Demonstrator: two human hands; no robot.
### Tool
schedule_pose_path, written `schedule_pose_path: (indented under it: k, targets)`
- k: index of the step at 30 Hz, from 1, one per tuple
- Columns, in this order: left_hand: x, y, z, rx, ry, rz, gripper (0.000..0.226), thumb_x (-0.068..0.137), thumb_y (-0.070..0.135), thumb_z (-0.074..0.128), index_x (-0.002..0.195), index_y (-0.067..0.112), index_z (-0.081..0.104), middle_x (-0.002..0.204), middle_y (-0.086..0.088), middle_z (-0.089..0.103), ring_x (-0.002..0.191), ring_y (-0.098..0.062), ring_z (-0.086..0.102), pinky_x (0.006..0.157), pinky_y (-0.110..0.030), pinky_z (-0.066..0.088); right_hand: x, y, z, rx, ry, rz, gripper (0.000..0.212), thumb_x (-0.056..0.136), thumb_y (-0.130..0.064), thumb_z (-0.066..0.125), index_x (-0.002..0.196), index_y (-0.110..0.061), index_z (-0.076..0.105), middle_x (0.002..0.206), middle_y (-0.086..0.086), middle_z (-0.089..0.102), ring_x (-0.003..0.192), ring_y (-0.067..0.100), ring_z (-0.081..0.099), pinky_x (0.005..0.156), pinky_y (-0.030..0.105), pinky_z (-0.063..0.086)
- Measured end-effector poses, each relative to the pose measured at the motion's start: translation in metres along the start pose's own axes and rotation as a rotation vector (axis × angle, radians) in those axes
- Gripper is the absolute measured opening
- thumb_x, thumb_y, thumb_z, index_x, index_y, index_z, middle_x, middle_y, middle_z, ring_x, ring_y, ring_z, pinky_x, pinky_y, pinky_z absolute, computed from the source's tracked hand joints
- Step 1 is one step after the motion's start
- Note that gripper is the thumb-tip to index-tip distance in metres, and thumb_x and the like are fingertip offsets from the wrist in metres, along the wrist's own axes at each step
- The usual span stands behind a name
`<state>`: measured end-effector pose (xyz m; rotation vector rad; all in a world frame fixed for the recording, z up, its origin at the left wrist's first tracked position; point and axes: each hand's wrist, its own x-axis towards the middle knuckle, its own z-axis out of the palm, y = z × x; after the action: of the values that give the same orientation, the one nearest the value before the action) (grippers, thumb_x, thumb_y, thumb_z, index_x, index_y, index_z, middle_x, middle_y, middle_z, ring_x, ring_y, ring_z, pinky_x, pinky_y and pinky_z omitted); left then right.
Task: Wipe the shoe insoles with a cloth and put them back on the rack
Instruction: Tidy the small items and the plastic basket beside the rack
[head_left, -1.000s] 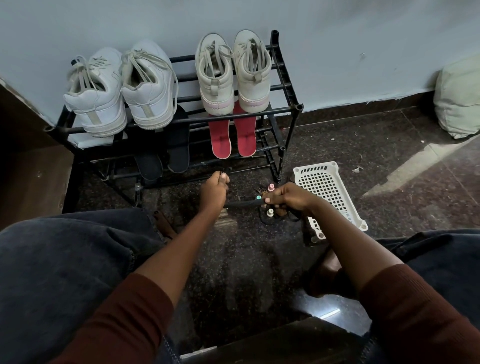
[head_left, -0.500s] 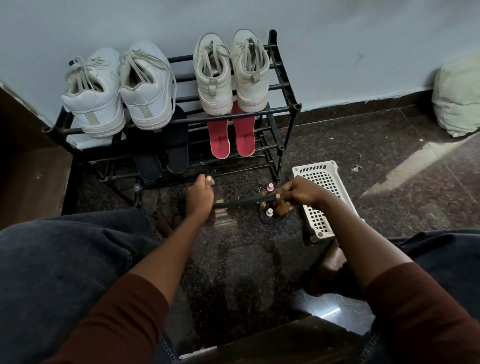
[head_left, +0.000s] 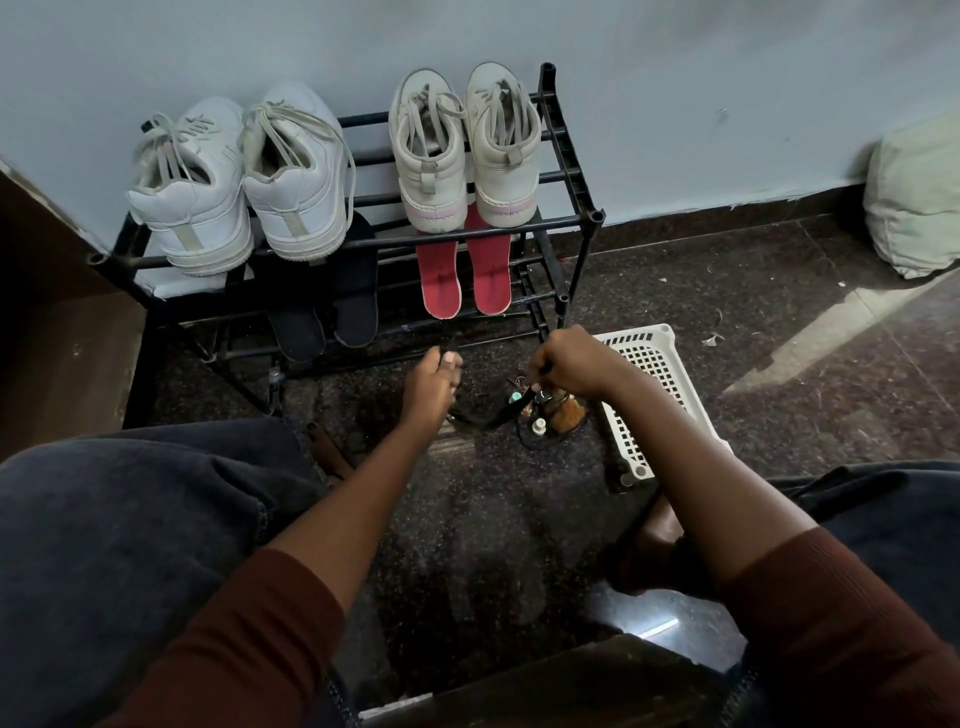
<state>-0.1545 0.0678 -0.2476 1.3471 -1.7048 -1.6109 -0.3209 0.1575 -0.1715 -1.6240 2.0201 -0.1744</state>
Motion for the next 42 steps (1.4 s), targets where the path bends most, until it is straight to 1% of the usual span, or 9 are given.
schedule_pose_path:
  k: [4, 10, 14, 18, 22, 28, 33, 37, 42]
  targets:
    - [-0.006, 0.015, 0.016, -0.14, -0.089, 0.025, 0.029, 0.103, 0.01, 0.032, 0.081, 0.018, 0.05, 0.08, 0.0, 0.061, 0.071, -0.009, 0.055, 0.067, -0.022, 0.042, -0.001, -0.017, -0.003, 0.084, -0.075, -0.051, 0.015, 0.077, 0.003, 0.066, 0.087, -0.005, 0.074, 0.081, 0.01, 0.073, 0.065, 0.018, 0.067, 0.055, 0.007, 0.044]
    - [-0.017, 0.018, 0.035, -0.257, -0.21, 0.024, 0.026, 0.101, 0.007, 0.034, 0.093, 0.013, 0.058, 0.088, -0.005, 0.062, 0.088, -0.021, 0.056, 0.085, -0.035, 0.043, -0.001, -0.022, 0.0, 0.172, 0.065, -0.06, 0.012, 0.078, 0.001, 0.067, 0.086, -0.004, 0.075, 0.081, 0.011, 0.073, 0.062, 0.016, 0.066, 0.066, 0.022, 0.051]
    - [-0.019, 0.016, 0.038, -0.298, -0.217, -0.034, 0.025, 0.103, 0.01, 0.033, 0.098, 0.01, 0.058, 0.092, -0.005, 0.062, 0.09, -0.019, 0.057, 0.091, -0.039, 0.043, 0.0, -0.017, 0.004, 0.244, 0.108, -0.012, 0.011, 0.08, -0.003, 0.068, 0.089, -0.006, 0.074, 0.084, 0.011, 0.073, 0.071, 0.018, 0.069, 0.06, 0.01, 0.047]
    - [-0.019, 0.014, 0.038, -0.32, -0.211, -0.057, 0.029, 0.103, 0.011, 0.033, 0.091, 0.013, 0.059, 0.09, -0.006, 0.062, 0.086, -0.019, 0.057, 0.084, -0.035, 0.044, 0.001, -0.017, 0.008, 0.262, 0.172, 0.013, 0.012, 0.081, -0.001, 0.064, 0.087, -0.003, 0.074, 0.09, 0.011, 0.072, 0.076, 0.013, 0.065, 0.059, 0.01, 0.041]
    - [-0.02, 0.013, 0.04, -0.335, -0.224, -0.069, 0.029, 0.103, 0.01, 0.031, 0.091, 0.011, 0.057, 0.086, -0.004, 0.062, 0.078, -0.012, 0.06, 0.074, -0.028, 0.047, 0.004, -0.018, 0.017, 0.377, 0.217, 0.08, 0.007, 0.079, -0.002, 0.068, 0.082, -0.006, 0.073, 0.078, 0.013, 0.072, 0.051, -0.002, 0.059, 0.054, 0.004, 0.043]
    - [-0.025, 0.014, 0.047, -0.383, -0.22, -0.118, 0.034, 0.103, 0.004, 0.027, 0.078, 0.011, 0.05, 0.072, -0.005, 0.057, 0.064, -0.01, 0.056, 0.065, -0.025, 0.044, 0.004, -0.019, 0.023, 0.4, 0.367, 0.1, 0.019, 0.071, 0.002, 0.072, 0.088, -0.003, 0.065, 0.081, 0.009, 0.069, 0.065, 0.016, 0.06, 0.049, 0.0, 0.036]
    - [-0.027, 0.017, 0.051, -0.57, -0.211, -0.188, 0.029, 0.104, 0.01, 0.025, 0.085, 0.008, 0.046, 0.07, -0.004, 0.039, 0.06, -0.013, 0.037, 0.056, -0.023, 0.038, 0.007, -0.017, 0.031, 0.411, 0.478, 0.125, 0.026, 0.071, 0.006, 0.067, 0.092, -0.005, 0.055, 0.087, 0.01, 0.063, 0.075, 0.022, 0.06, 0.067, 0.026, 0.047]
    - [-0.027, 0.022, 0.051, -0.671, -0.236, -0.239, 0.03, 0.105, 0.016, 0.026, 0.093, 0.006, 0.051, 0.069, -0.001, 0.035, 0.058, -0.01, 0.031, 0.056, -0.023, 0.033, 0.008, -0.016, 0.037, 0.448, 0.55, 0.215, 0.022, 0.072, 0.002, 0.067, 0.088, -0.004, 0.053, 0.09, 0.01, 0.053, 0.075, 0.021, 0.051, 0.059, 0.018, 0.031]
    - [-0.026, 0.026, 0.058, -0.688, -0.185, -0.292, 0.028, 0.104, 0.017, 0.032, 0.083, 0.011, 0.049, 0.061, 0.002, 0.034, 0.043, -0.004, 0.034, 0.047, -0.018, 0.039, 0.004, -0.012, 0.045, 0.623, 0.536, 0.279, 0.013, 0.088, -0.016, 0.061, 0.085, -0.007, 0.053, 0.091, 0.004, 0.048, 0.074, 0.013, 0.051, 0.066, 0.011, 0.041]
